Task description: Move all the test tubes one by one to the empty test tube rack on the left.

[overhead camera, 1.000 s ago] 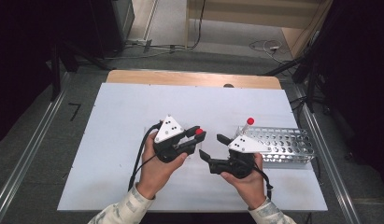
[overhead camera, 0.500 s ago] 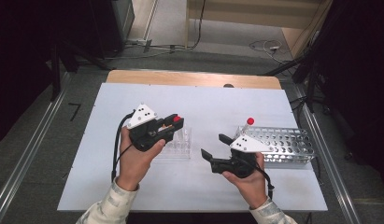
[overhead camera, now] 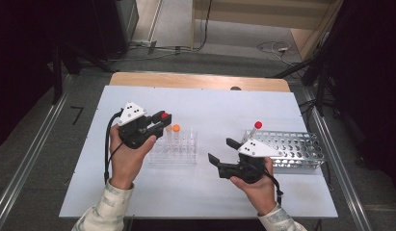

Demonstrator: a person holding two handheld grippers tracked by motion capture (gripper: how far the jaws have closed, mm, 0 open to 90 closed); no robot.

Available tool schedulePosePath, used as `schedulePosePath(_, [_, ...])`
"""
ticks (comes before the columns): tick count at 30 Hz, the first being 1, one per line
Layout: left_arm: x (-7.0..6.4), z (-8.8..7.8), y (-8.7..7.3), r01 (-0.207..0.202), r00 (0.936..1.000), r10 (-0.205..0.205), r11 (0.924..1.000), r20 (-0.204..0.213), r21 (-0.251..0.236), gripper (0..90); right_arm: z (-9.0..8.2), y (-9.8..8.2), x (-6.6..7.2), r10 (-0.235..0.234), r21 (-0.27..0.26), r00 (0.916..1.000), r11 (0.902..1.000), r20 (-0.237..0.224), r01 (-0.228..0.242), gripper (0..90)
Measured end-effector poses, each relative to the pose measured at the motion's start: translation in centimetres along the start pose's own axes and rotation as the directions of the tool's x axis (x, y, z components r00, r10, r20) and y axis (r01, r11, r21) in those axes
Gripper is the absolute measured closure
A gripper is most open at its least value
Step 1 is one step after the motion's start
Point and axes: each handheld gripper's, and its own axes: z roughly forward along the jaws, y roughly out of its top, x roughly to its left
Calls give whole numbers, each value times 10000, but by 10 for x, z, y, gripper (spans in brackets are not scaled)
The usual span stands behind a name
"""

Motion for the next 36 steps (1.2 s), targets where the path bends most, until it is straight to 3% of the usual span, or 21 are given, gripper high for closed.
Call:
schedulePosePath(7, [9,-1,-1,157,9996,-159,9999,-252,-70,705,0,0,0,15,6,10000,10000,1,-15,183])
schedulePosePath(14, [13,-1,-2,-99,9967,80,9997,-803,-237,705,0,0,0,-35,21,10000,10000,-20,35,186])
schedulePosePath(23, [15,8,-10,-292,9946,249,9987,-1011,-409,703,0,-1,0,-15,53,10000,10000,-29,15,190])
schedulePosePath(36, [20,18,-20,-358,9945,384,9990,-975,280,695,-1,-1,-1,-9,53,10000,10000,-23,9,191])
